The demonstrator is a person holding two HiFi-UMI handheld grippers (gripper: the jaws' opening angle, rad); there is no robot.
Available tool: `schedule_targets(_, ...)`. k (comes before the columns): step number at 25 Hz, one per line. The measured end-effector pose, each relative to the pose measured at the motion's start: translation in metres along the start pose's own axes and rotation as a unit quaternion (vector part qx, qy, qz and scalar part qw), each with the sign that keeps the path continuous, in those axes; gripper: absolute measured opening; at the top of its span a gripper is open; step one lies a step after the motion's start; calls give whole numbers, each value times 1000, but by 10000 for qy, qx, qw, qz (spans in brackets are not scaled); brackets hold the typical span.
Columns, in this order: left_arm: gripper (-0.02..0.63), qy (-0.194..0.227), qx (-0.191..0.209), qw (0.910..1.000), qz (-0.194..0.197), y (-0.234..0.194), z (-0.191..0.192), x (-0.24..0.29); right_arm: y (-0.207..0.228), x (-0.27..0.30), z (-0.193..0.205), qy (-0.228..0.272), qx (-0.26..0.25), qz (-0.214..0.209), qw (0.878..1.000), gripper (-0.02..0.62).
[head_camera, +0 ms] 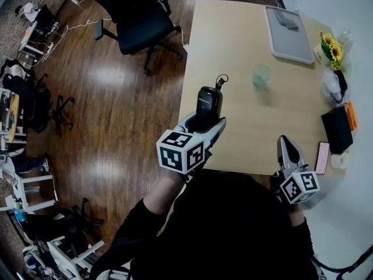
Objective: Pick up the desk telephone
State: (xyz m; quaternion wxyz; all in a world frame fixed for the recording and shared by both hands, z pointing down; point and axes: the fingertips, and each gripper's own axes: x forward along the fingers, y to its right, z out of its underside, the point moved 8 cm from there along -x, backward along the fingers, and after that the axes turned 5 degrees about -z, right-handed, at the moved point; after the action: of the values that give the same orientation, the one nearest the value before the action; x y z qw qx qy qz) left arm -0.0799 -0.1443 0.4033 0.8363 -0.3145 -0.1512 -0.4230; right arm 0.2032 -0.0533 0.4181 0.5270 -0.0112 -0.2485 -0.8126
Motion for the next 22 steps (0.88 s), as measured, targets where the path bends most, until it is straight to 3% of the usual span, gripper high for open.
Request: schedule_targets(22,262,-7,-160,9998,102,-1,4,-2,1,-5,2,34,120,-29,9999,2)
